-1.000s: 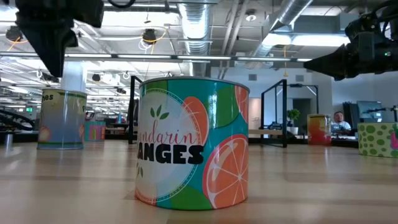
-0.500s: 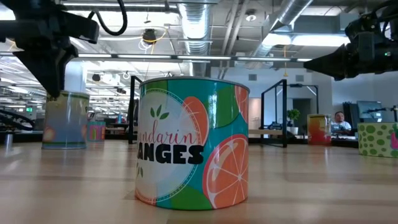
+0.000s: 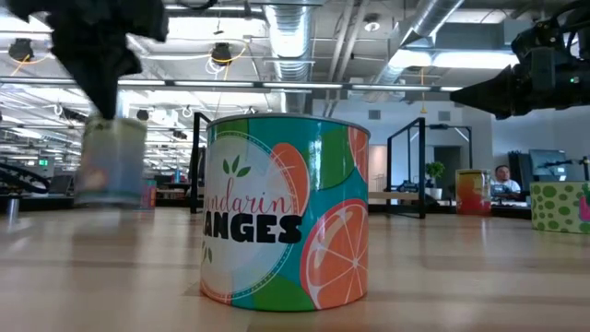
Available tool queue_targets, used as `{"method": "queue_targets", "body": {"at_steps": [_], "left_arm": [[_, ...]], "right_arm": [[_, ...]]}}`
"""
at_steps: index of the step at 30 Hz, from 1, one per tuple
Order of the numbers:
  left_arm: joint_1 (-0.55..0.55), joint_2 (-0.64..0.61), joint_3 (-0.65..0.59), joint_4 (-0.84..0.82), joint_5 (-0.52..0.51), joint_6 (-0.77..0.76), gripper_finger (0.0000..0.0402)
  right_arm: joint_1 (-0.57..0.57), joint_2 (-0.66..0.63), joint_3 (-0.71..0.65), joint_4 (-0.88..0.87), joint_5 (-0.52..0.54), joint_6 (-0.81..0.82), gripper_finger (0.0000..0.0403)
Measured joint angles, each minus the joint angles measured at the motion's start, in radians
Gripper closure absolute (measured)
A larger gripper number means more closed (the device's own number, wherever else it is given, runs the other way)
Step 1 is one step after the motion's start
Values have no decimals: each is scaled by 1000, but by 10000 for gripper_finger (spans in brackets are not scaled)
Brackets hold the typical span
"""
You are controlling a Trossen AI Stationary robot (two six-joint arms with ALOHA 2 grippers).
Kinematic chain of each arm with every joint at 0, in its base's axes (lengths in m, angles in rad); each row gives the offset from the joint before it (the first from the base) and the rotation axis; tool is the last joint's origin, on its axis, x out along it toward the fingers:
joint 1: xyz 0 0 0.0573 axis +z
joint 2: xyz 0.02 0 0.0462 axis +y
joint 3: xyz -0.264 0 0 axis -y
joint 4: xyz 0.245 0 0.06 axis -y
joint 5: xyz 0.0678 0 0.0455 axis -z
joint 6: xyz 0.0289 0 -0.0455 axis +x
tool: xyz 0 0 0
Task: Pick and place cans onto a shelf
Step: Put the left canned peaches on the shelf
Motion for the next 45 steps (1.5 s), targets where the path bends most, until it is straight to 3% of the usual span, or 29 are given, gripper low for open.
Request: {"method": "queue_targets", "body": {"at_steps": [7, 13, 19, 26, 31, 45], "left_arm": [[173, 1, 131, 142, 23, 210, 401], [345, 124, 283, 184, 29, 465, 401], [506, 350, 529, 47, 30, 688, 401], [681, 554, 776, -141, 29, 806, 401], [771, 626, 841, -161, 35, 813, 401], [868, 638, 821, -96, 55, 818, 401]], "right_arm": [[0, 0, 0, 0, 0, 0, 360], [0, 0, 0, 0, 0, 0, 360], [0, 0, 0, 0, 0, 0, 360], [0, 0, 0, 0, 0, 0, 360], [0, 0, 0, 0, 0, 0, 360], [0, 0, 0, 0, 0, 0, 360]]}}
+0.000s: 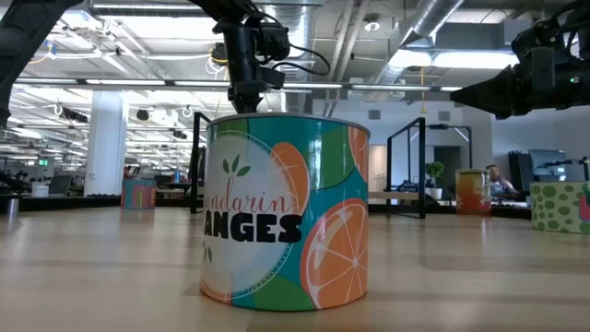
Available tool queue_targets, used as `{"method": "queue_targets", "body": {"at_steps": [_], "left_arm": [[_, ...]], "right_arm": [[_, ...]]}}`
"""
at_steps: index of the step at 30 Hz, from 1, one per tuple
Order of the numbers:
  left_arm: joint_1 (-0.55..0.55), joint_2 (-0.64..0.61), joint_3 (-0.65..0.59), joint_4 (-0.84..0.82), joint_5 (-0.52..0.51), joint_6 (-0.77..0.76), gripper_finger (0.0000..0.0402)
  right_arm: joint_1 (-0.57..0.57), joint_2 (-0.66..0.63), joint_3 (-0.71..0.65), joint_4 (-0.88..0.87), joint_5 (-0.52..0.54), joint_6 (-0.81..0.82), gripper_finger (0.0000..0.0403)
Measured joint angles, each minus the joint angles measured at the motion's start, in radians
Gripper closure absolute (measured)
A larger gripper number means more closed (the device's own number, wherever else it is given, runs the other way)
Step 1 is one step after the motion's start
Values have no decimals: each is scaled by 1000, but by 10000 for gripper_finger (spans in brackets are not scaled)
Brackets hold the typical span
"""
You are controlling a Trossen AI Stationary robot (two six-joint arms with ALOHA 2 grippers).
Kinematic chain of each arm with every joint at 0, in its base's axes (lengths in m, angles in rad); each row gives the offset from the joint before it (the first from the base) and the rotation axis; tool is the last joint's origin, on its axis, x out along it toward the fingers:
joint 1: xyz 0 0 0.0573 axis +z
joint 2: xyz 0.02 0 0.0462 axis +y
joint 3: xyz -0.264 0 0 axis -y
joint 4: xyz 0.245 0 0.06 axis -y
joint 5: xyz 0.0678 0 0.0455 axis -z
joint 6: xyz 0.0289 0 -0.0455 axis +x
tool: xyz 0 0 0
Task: Pick and place cans onto a shelf
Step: Put the left canned peaches on the shelf
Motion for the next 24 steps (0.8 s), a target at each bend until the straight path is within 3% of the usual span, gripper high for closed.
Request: {"method": "queue_targets", "body": {"at_steps": [12, 24], "left_arm": [[18, 0, -4, 88, -2, -122, 401], [25, 66, -3, 111, 7, -133, 402]], "right_arm": [[0, 0, 0, 0, 0, 0, 360], [0, 0, 0, 0, 0, 0, 360]]}}
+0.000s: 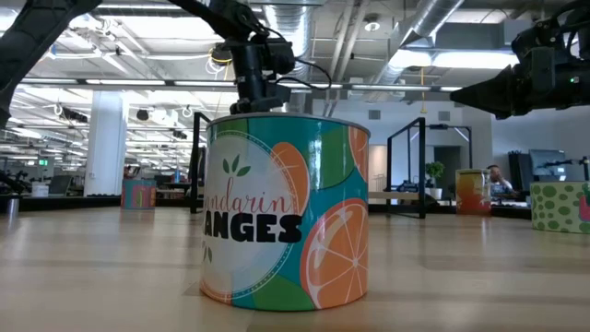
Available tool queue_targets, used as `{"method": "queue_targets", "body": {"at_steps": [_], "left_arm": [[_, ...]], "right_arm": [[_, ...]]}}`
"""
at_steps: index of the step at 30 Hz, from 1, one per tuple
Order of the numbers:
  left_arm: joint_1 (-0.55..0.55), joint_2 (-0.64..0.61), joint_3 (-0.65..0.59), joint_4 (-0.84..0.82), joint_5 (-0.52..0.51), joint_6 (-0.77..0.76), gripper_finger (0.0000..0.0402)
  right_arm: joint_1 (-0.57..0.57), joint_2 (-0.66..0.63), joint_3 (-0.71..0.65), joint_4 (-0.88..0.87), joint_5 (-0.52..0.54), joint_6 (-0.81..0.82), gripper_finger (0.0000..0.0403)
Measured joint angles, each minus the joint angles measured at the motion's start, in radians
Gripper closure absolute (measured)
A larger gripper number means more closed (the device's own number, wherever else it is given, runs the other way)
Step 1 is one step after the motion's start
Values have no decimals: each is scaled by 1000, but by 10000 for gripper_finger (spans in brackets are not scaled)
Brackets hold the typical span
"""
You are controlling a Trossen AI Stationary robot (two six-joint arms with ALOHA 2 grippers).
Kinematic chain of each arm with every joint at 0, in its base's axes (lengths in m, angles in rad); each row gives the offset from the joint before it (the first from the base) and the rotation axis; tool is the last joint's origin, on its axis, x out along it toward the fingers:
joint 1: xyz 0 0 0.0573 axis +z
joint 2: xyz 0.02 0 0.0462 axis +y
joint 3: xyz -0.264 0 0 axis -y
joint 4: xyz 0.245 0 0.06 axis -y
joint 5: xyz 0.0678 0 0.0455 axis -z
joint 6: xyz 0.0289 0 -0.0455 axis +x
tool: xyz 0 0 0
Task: Pick and place cans onto a shelf
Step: Put the left canned peaches on the shelf
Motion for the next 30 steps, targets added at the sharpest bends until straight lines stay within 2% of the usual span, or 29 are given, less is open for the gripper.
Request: {"method": "queue_targets", "body": {"at_steps": [22, 25, 30], "left_arm": [[8, 0, 1, 39, -20, 0, 401], [8, 0, 1, 32, -21, 3, 390], [8, 0, 1, 32, -21, 2, 350]], "right_arm": [[0, 0, 0, 0, 0, 0, 360], [0, 0, 0, 0, 0, 0, 360], [0, 0, 0, 0, 0, 0, 360]]}}
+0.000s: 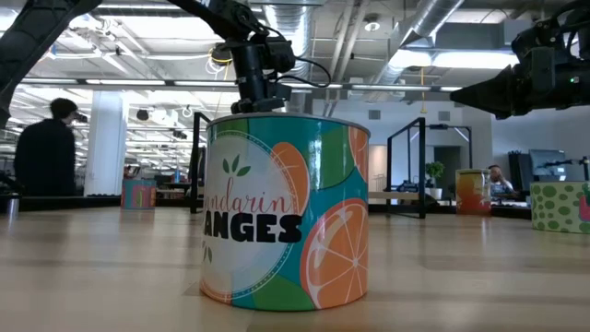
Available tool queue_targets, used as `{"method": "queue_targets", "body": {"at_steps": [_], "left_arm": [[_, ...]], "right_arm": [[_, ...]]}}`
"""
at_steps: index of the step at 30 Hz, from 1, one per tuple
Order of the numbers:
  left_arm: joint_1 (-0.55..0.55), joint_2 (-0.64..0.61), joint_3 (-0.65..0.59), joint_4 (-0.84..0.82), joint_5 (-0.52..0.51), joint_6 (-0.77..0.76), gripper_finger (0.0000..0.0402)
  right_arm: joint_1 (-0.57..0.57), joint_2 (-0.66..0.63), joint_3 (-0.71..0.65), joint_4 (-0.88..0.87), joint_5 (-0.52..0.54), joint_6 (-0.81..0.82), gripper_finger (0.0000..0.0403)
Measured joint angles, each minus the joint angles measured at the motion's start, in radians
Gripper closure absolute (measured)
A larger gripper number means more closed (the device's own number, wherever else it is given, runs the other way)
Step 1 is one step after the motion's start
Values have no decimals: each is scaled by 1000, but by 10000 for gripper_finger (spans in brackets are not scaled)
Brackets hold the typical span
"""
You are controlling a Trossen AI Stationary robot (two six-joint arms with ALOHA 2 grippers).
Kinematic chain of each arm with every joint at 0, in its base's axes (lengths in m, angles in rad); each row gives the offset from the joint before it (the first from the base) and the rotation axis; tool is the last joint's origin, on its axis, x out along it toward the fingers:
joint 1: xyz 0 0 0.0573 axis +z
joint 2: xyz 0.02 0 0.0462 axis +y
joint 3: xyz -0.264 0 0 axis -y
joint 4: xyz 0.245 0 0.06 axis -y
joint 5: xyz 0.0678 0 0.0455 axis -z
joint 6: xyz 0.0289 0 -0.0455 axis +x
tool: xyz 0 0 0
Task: Pick and place cans onto a shelf
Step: Put the left canned peaches on the shelf, then put the left canned corn on the shelf
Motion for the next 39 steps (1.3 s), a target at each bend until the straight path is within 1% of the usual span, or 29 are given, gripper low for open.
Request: {"method": "queue_targets", "body": {"at_steps": [4, 9, 14, 17, 19, 21, 24, 27, 29, 32, 36, 39], "left_arm": [[0, 0, 0, 0, 0, -2, 326], [0, -33, 0, -4, 4, -3, 317], [-22, -100, -2, 39, 27, 35, 328], [-56, -172, -63, 169, 94, 59, 348], [-84, -228, -141, 280, 156, 61, 364], [-117, -290, -245, 407, 210, 76, 381], [-175, -401, -448, 643, 270, 108, 398], [-229, -513, -664, 918, 313, 108, 398], [-264, -573, -803, 1100, 327, 83, 396], [-316, -650, -984, 1319, 344, 42, 396], [-387, -725, -1184, 1517, 360, 25, 396], [-430, -772, -1308, 1657, 360, 3, 396]], "right_arm": [[0, 0, 0, 0, 0, 0, 360], [0, 0, 0, 0, 0, 0, 360], [0, 0, 0, 0, 0, 0, 360], [0, 0, 0, 0, 0, 0, 360], [0, 0, 0, 0, 0, 0, 360], [0, 0, 0, 0, 0, 0, 360], [0, 0, 0, 0, 0, 0, 360], [0, 0, 0, 0, 0, 0, 360], [0, 0, 0, 0, 0, 0, 360], [0, 0, 0, 0, 0, 0, 360], [0, 0, 0, 0, 0, 0, 360], [0, 0, 0, 0, 0, 0, 360]]}}
